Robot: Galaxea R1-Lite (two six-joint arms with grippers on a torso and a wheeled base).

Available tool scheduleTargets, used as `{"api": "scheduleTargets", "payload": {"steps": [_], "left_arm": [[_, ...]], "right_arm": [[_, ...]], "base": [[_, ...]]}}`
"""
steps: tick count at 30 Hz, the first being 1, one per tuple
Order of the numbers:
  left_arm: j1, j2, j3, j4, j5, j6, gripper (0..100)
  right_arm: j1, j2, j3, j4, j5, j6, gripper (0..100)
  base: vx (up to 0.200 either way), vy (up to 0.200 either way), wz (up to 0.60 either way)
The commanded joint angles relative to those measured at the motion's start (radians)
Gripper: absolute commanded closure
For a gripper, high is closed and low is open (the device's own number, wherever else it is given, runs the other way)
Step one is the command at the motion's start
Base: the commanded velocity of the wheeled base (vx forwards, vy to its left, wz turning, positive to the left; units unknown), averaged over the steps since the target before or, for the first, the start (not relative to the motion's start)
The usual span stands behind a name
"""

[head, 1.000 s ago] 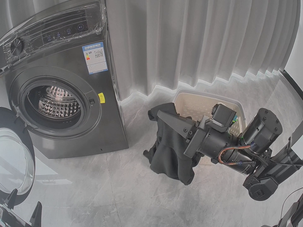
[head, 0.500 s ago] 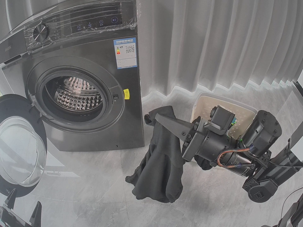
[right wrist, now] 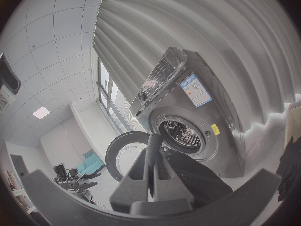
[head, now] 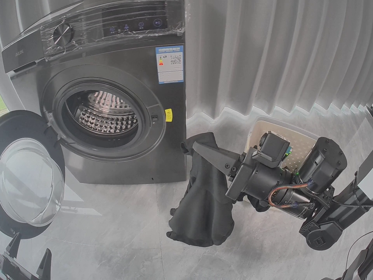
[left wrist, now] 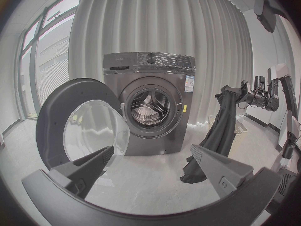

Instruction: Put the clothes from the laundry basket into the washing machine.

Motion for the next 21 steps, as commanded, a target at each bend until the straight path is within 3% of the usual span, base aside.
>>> {"api": "scheduleTargets", "payload": {"steps": [1, 6, 10, 13, 15, 18, 21], "left_arm": [[0.002, -0.018, 0.018, 0.0, 0.0, 0.0, 0], [0.0, -0.018, 0.018, 0.0, 0.002, 0.003, 0], [0.0, -0.018, 0.018, -0.001, 0.003, 0.001, 0], [0.0, -0.018, 0.018, -0.001, 0.003, 0.001, 0], [0.002, -0.018, 0.018, -0.001, 0.002, 0.003, 0], [0.0, -0.018, 0.018, -0.001, 0.003, 0.0, 0], [0.002, -0.018, 0.018, -0.001, 0.002, 0.0, 0]], "right_arm": [[0.004, -0.003, 0.008, 0.0, 0.0, -0.001, 100], [0.007, -0.002, 0.014, 0.0, 0.003, -0.012, 100], [0.009, 0.003, 0.01, 0.001, -0.001, -0.087, 100], [-0.007, 0.034, 0.005, 0.003, -0.018, -0.179, 100], [-0.01, 0.044, -0.007, 0.003, -0.07, -0.21, 100], [0.009, 0.054, -0.019, 0.009, -0.204, -0.21, 100], [0.036, 0.052, -0.026, 0.026, -0.302, -0.212, 100]], "base": [[0.0, 0.0, 0.0], [0.0, 0.0, 0.0], [0.0, 0.0, 0.0], [0.0, 0.0, 0.0], [0.0, 0.0, 0.0], [0.0, 0.0, 0.0], [0.0, 0.0, 0.0]]}}
